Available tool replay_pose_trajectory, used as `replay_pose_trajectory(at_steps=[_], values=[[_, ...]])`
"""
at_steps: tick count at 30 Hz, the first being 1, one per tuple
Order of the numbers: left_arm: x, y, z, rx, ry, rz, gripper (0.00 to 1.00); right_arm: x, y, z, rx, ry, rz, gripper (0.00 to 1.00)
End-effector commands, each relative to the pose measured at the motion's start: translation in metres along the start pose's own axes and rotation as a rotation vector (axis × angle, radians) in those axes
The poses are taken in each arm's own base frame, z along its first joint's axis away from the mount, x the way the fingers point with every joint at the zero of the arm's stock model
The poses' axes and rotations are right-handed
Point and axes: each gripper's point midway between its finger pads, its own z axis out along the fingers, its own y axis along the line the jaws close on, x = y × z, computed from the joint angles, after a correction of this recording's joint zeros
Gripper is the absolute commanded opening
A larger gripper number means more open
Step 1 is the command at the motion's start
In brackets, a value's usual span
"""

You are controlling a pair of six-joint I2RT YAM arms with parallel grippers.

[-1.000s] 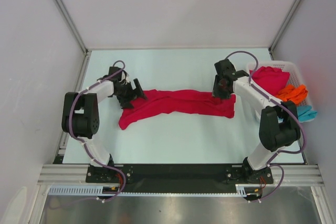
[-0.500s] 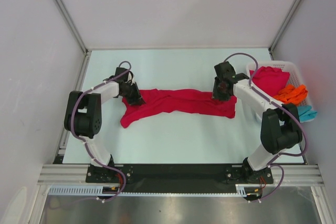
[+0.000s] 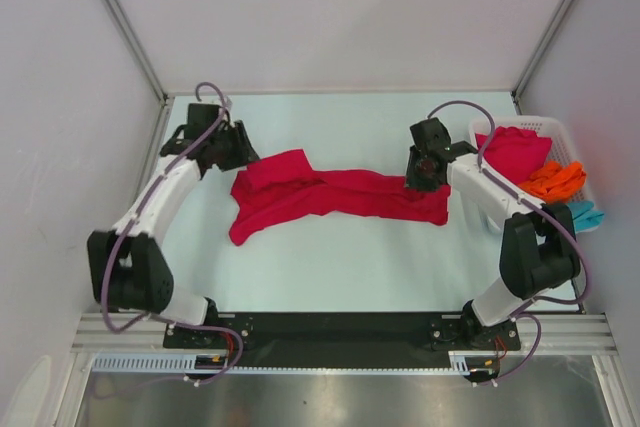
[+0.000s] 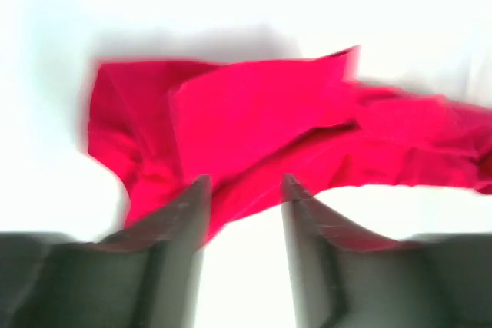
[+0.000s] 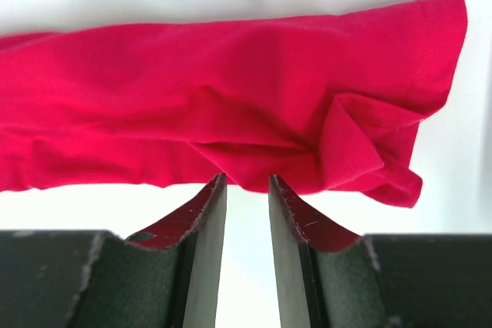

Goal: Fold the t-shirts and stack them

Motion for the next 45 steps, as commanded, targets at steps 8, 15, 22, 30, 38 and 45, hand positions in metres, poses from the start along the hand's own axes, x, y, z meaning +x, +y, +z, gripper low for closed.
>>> replay_pose_trajectory(at_steps=[8,15,22,30,38,45], values=[[-0.038,0.066,-0.090,-0.041,-0.280,-0.082,0.00,0.003,0.002,-0.002,-0.034,-0.025,0.001,0.33],[-0.029,0.059,-0.069,0.025,-0.187,-0.105,0.38,0.003,0.005,-0.005,-0.031,-0.029,-0.011,0.33],[-0.037,0.058,-0.074,0.024,-0.212,-0.095,0.44,0.002,0.001,-0.002,-0.023,-0.029,-0.005,0.33],[-0.033,0.075,-0.080,0.002,-0.223,-0.125,0.45,0.000,0.008,0.001,-0.035,-0.022,-0.010,0.33],[-0.030,0.071,-0.039,0.234,-0.139,-0.299,0.38,0.004,0.003,-0.002,-0.020,-0.018,-0.014,0.33],[0.008,0.057,0.027,0.490,0.085,-0.551,0.24,-0.002,-0.006,-0.012,-0.004,-0.043,-0.014,0.33]])
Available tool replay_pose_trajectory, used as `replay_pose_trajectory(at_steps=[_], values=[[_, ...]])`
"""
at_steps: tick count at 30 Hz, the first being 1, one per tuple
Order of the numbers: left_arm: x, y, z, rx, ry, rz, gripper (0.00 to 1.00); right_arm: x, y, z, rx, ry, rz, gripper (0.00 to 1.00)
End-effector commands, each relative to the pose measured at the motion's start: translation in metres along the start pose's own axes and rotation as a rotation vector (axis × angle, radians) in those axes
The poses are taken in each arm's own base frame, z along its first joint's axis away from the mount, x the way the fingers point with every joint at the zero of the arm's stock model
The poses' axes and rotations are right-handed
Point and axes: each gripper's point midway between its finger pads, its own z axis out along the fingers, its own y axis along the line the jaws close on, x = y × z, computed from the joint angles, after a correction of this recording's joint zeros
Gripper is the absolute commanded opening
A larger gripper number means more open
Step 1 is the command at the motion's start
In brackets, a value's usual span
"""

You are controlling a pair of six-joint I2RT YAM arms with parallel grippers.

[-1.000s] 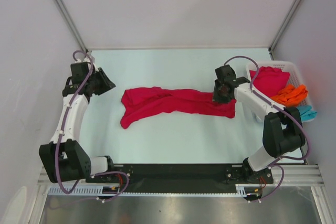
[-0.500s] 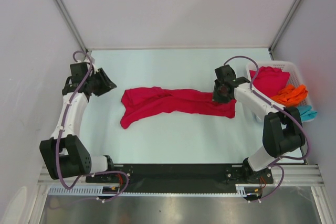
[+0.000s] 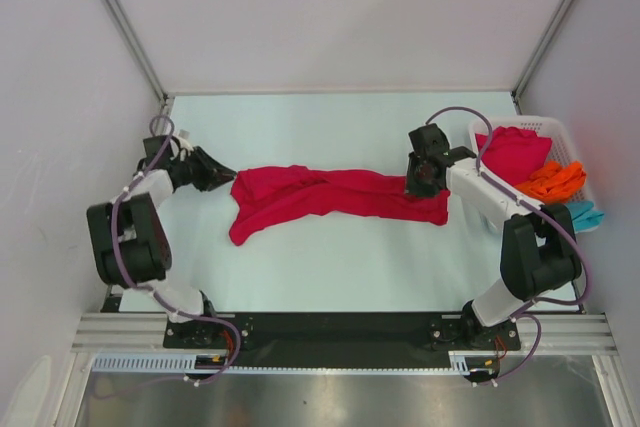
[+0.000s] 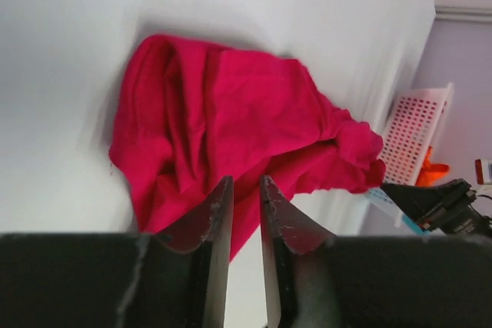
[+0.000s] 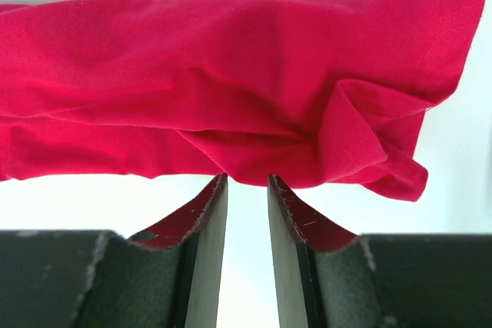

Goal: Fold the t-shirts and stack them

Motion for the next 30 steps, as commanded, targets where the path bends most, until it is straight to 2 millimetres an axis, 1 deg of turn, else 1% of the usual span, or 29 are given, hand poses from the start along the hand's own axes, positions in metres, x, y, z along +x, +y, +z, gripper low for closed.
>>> replay_pose_trajectory(at_steps=[1,3,5,6,9,10,12,15,21,25,27,29,30], values=[[0.027,-0.005,0.028,0.181,0.132,-0.158,0.24,-0.016,-0.004,-0.016,-0.002,-0.064,0.000,0.33],[0.033,-0.003,0.034,0.163,0.137,-0.149,0.25,-0.016,-0.005,-0.015,-0.001,-0.062,0.000,0.33],[0.033,-0.005,0.035,0.163,0.140,-0.143,0.26,-0.016,-0.006,-0.014,-0.002,-0.061,0.005,0.33],[0.031,-0.009,0.035,0.171,0.140,-0.135,0.27,-0.015,-0.005,-0.012,-0.005,-0.056,0.004,0.33],[0.029,-0.014,0.036,0.159,0.141,-0.113,0.29,-0.014,-0.003,-0.008,-0.012,-0.048,0.005,0.33],[0.024,-0.018,0.036,0.155,0.132,-0.098,0.28,-0.014,-0.003,-0.007,-0.013,-0.049,0.006,0.33],[0.021,-0.023,0.036,0.150,0.131,-0.080,0.29,-0.012,-0.003,-0.005,-0.010,-0.042,0.004,0.33],[0.019,-0.025,0.037,0.142,0.130,-0.073,0.29,-0.012,-0.005,-0.003,-0.006,-0.041,0.004,0.33],[0.019,-0.020,0.042,0.119,0.129,-0.069,0.28,-0.010,-0.007,-0.001,-0.004,-0.035,0.003,0.33],[0.019,-0.013,0.049,0.096,0.140,-0.075,0.28,-0.011,-0.008,-0.001,-0.002,-0.032,0.002,0.33],[0.013,-0.011,0.051,0.075,0.128,-0.062,0.28,-0.012,-0.008,-0.001,-0.001,-0.033,0.002,0.33],[0.013,-0.005,0.054,0.046,0.139,-0.063,0.27,-0.012,-0.007,0.000,0.000,-0.032,0.001,0.33],[0.008,-0.006,0.055,0.035,0.131,-0.052,0.26,-0.012,-0.007,0.000,-0.001,-0.030,0.002,0.33]])
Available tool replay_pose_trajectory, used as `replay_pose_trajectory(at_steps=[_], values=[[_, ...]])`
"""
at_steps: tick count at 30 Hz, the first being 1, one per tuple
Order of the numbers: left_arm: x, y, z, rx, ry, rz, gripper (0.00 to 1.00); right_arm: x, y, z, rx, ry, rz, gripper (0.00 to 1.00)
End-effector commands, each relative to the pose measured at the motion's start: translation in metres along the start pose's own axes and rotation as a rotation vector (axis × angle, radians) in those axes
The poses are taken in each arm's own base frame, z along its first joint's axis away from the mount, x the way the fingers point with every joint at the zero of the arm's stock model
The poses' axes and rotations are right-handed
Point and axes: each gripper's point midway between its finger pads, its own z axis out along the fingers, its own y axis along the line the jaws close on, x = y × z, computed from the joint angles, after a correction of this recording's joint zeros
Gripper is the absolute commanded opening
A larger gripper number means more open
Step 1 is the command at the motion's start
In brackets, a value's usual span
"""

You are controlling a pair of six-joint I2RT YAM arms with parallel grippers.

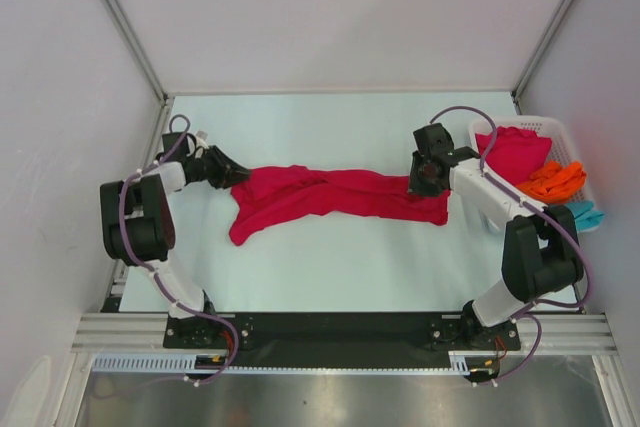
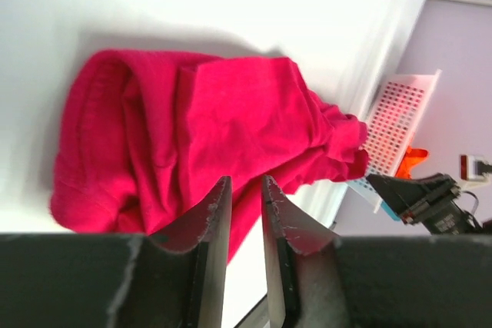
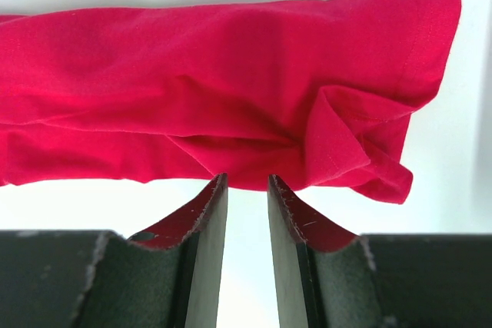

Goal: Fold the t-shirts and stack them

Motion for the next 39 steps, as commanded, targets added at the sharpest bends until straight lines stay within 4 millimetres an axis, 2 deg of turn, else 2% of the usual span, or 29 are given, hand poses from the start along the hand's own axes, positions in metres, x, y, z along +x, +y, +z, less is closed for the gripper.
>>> replay_pose_trajectory(at_steps=[1,3,9,16,29,32,33,34,36,39], values=[[-0.015,0.000,0.004,-0.054,-0.014,0.057,0.23,-0.007,0.002,0.002,-0.008,-0.016,-0.008,0.33],[-0.021,0.001,0.005,-0.076,-0.025,0.071,0.20,-0.008,0.003,0.004,-0.007,-0.015,-0.008,0.33],[-0.030,0.000,0.010,-0.145,-0.028,0.106,0.23,-0.009,0.003,0.009,-0.006,-0.010,-0.008,0.33],[-0.032,0.006,0.014,-0.212,-0.024,0.130,0.43,-0.006,0.000,0.015,-0.001,0.000,-0.010,0.33],[-0.018,0.022,0.036,-0.283,0.022,0.132,0.42,-0.008,-0.005,0.009,-0.002,-0.002,-0.010,0.33],[-0.016,0.021,0.038,-0.284,0.027,0.138,0.35,-0.011,-0.005,0.006,-0.004,-0.008,-0.013,0.33],[-0.016,0.020,0.039,-0.285,0.027,0.139,0.29,-0.012,-0.006,0.004,-0.004,-0.011,-0.014,0.33],[-0.015,0.020,0.039,-0.287,0.028,0.142,0.14,-0.012,-0.007,0.004,-0.004,-0.013,-0.013,0.33],[-0.015,0.016,0.039,-0.289,0.026,0.149,0.00,-0.013,-0.007,0.003,-0.005,-0.015,-0.008,0.33],[-0.014,0.010,0.034,-0.298,0.027,0.156,0.00,-0.011,-0.007,0.005,-0.009,-0.009,-0.006,0.33]])
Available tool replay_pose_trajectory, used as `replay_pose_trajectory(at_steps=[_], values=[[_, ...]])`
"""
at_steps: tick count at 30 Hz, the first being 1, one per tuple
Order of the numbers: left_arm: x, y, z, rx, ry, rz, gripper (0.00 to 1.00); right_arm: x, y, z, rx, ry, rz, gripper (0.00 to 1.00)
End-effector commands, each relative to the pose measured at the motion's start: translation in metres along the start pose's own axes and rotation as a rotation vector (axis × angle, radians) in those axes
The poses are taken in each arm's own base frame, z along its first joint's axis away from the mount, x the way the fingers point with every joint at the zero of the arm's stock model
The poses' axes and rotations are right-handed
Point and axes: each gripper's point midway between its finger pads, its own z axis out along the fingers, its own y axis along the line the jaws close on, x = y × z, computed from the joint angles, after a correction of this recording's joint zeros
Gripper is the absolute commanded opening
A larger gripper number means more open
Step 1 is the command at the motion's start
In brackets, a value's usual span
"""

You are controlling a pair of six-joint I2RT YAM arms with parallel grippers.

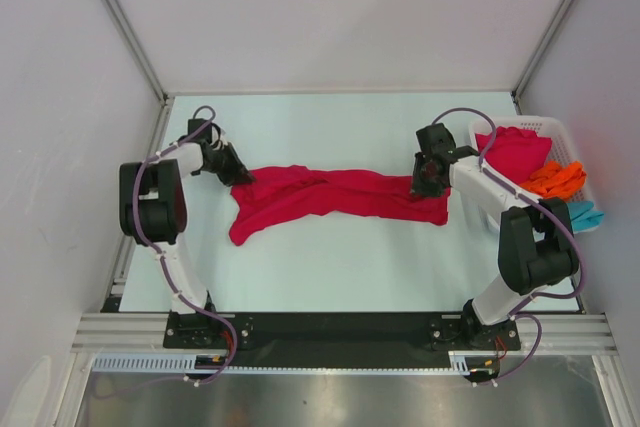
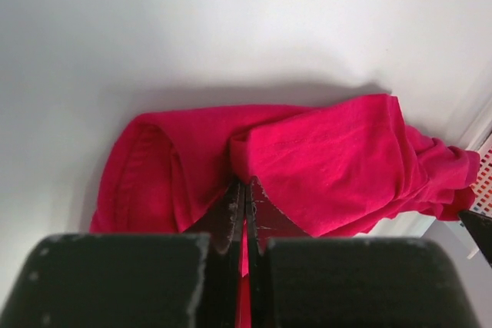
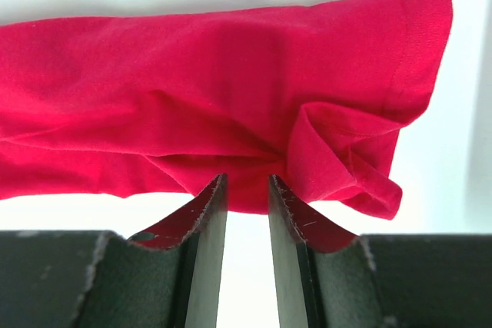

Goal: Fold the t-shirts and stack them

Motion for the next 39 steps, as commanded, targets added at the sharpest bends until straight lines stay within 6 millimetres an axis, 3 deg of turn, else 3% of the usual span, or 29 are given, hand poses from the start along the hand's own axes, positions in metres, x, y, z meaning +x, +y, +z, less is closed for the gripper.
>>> replay_pose_trajectory(at_steps=[1,10,17,23,31,39], values=[[-0.011,-0.020,-0.013,0.008,-0.038,0.056,0.00,-0.011,0.005,-0.010,-0.036,-0.036,-0.006,0.33],[-0.023,-0.055,-0.074,0.007,-0.156,0.157,0.00,-0.008,0.007,-0.009,-0.055,-0.043,0.004,0.33],[-0.007,-0.068,-0.110,0.042,-0.210,0.207,0.00,-0.005,0.004,-0.012,-0.051,-0.042,-0.005,0.33],[0.029,-0.053,-0.124,0.035,-0.214,0.245,0.00,-0.009,0.005,-0.019,-0.059,-0.055,0.002,0.33],[0.047,-0.046,-0.140,0.036,-0.248,0.251,0.00,-0.008,0.003,-0.026,-0.043,-0.045,-0.027,0.33],[0.079,-0.027,-0.124,0.059,-0.204,0.211,0.00,-0.013,0.008,-0.021,-0.057,-0.031,-0.023,0.33]])
